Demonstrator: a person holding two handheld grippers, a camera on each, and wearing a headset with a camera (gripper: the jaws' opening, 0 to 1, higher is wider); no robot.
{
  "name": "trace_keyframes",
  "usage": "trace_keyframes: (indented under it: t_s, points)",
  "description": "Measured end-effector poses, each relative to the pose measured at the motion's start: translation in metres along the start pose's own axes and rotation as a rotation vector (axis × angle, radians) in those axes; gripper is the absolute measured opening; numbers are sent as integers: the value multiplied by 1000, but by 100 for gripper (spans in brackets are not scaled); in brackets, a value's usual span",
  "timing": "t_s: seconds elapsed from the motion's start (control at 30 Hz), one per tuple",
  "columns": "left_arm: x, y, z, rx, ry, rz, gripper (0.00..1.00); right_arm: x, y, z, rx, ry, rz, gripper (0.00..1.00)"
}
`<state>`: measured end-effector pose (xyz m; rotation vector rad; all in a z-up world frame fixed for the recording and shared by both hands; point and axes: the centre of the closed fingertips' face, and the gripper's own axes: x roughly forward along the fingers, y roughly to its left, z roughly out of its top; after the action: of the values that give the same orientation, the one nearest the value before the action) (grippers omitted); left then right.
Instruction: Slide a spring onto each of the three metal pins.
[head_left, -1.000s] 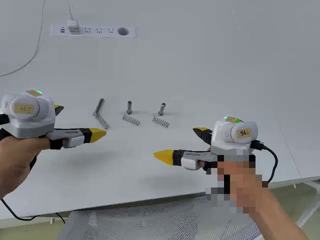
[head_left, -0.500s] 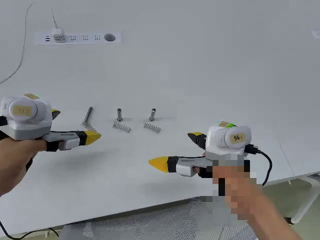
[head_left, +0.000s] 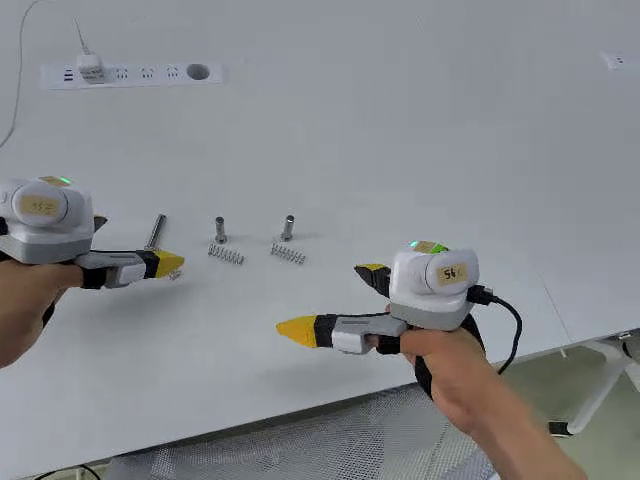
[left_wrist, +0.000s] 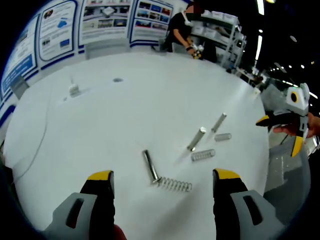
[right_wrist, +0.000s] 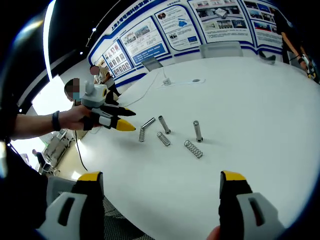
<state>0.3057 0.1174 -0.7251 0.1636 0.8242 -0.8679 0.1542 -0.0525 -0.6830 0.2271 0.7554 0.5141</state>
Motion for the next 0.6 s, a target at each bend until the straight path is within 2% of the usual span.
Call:
trace_keyframes:
  t_s: [0.3,0.4,0.5,0.6]
  points:
    - [18,4,0,-20,3,8,73,4,1,-3,9,9,7,98]
    - [23,7,0,-30,6,13,68,4,0,-4,12,10,7,97]
    - [28,11,-4,-36,24,20,58,3,-1,-5,14,12,8,97]
    - [29,13,-3,-41,23,27,54,2,-1,-5,15,13,7,97]
